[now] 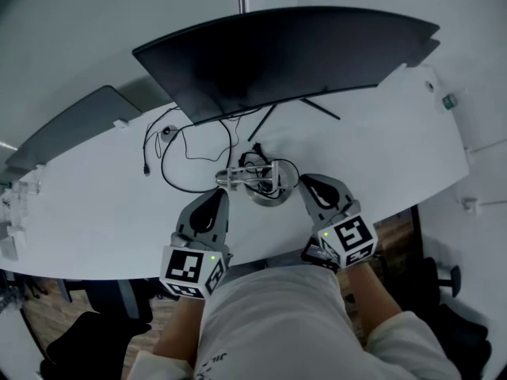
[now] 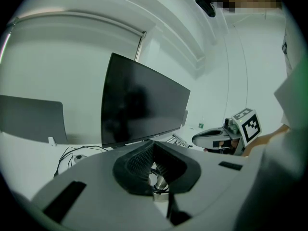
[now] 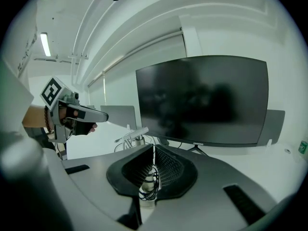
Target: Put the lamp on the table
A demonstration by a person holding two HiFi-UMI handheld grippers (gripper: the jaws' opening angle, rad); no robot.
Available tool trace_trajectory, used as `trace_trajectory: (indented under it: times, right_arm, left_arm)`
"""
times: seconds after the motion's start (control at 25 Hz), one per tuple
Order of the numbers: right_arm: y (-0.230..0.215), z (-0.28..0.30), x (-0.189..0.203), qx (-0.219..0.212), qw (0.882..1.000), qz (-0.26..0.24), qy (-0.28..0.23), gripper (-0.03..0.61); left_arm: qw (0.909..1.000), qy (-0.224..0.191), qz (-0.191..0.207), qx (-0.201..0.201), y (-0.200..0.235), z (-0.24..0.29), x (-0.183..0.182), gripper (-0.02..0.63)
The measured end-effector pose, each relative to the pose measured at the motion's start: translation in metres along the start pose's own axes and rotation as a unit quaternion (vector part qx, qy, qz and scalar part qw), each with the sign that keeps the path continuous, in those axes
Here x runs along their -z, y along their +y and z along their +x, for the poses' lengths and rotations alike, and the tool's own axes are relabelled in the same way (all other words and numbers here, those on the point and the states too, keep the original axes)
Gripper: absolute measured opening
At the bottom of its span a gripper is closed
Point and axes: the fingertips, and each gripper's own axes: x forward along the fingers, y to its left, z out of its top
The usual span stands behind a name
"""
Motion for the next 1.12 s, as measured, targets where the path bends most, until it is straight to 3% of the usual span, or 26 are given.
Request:
trace_trajectory:
  times: [0.72,1.12]
  right_arm:
    - [0.002,-0.024,-0.044,-0.012,1.000,-0.022,-0.015,0.032]
    - [0.001,-0.021,-0.031,-0.013,1.000,-0.001,0.002,0.031]
  left_arm:
    - [0.9998,-0.018,0.006,0.000,-0.011,0.003,-0.017,0.003]
    - [0.9997,-0.020,0.010,0.000,-0.016,0.001,-0.020,0.003]
